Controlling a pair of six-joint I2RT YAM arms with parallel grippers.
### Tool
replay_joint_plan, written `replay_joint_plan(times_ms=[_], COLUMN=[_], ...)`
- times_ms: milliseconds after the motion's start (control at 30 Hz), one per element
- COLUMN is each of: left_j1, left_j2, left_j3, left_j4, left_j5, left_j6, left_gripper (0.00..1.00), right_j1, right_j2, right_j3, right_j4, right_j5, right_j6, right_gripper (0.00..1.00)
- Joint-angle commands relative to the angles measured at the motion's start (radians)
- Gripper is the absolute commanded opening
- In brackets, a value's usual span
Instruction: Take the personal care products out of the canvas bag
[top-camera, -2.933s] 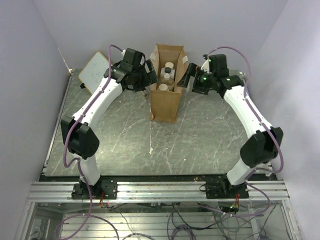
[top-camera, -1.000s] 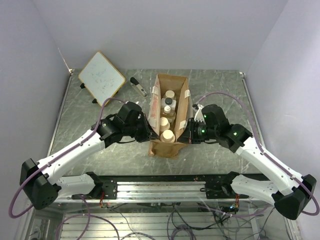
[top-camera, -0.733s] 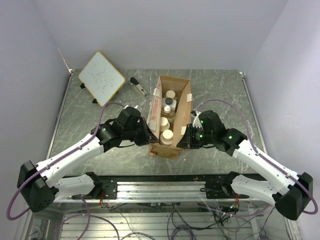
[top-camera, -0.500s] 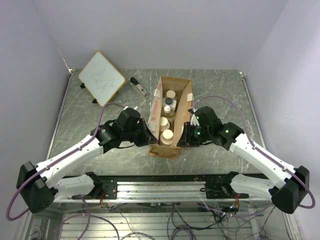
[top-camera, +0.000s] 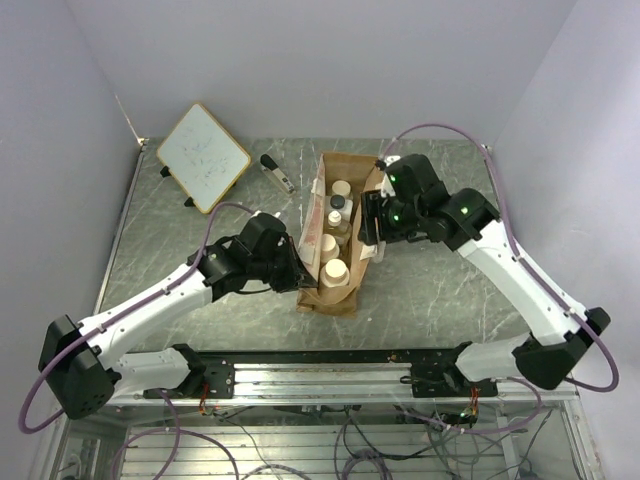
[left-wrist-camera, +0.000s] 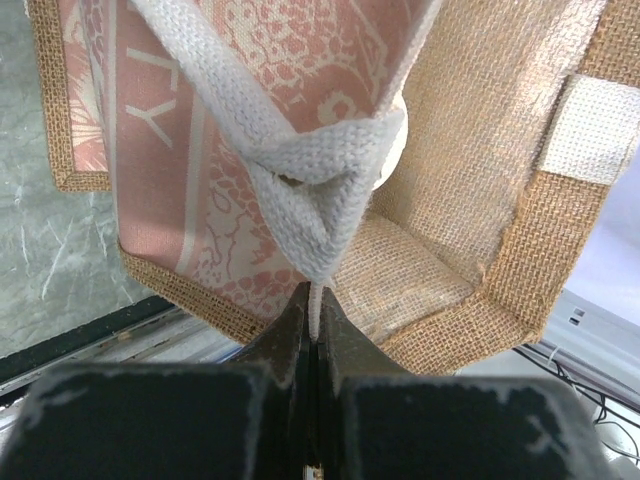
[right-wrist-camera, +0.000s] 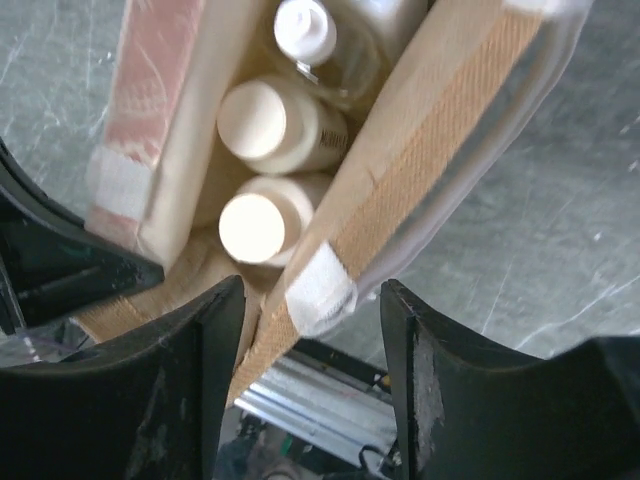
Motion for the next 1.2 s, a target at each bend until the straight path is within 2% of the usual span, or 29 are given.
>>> replay_joint_plan(times_ms=[0,167,367,700,1000,1167], left_j1=[-0.011,-0.011,-0.012,-0.012,-0.012,-0.012], left_j2=[0.044,0.033,0.013,-0.002,0.024,0.022], left_j3=[0.009,0.030,0.014,0.040,0.062,0.079], left_j4=[-0.139,-0.157,-0.144,-0.136,-0.141,-0.170], left_j5=[0.019,0.000,-0.011,-0.053,-0.044,-0.054], left_j6=[0.049,0.040,0.007,-0.003,0.014,0.025], left_gripper=[0.07,0.07,0.07,0.07,0.07,0.07], right_j1=[-0.002,-0.002,0.018,0.068,0.113,0.138], right_j2=[0.107,0.257,0.366,0.388,0.488,0.528], right_j3=[0.111,0.203,0.198,0.064,0.047,0.036], right_j4=[-0.024,0.042,0.096,0.167,0.221,0.254], right_j5=[0.041,-0.045,-0.100,-0.062,0.050,0.098], right_j6=[-0.089,-0.082,-0.111,-0.165,-0.112,-0.063], right_gripper=[0.58,0.59,0.59,0.83,0.97,0.98])
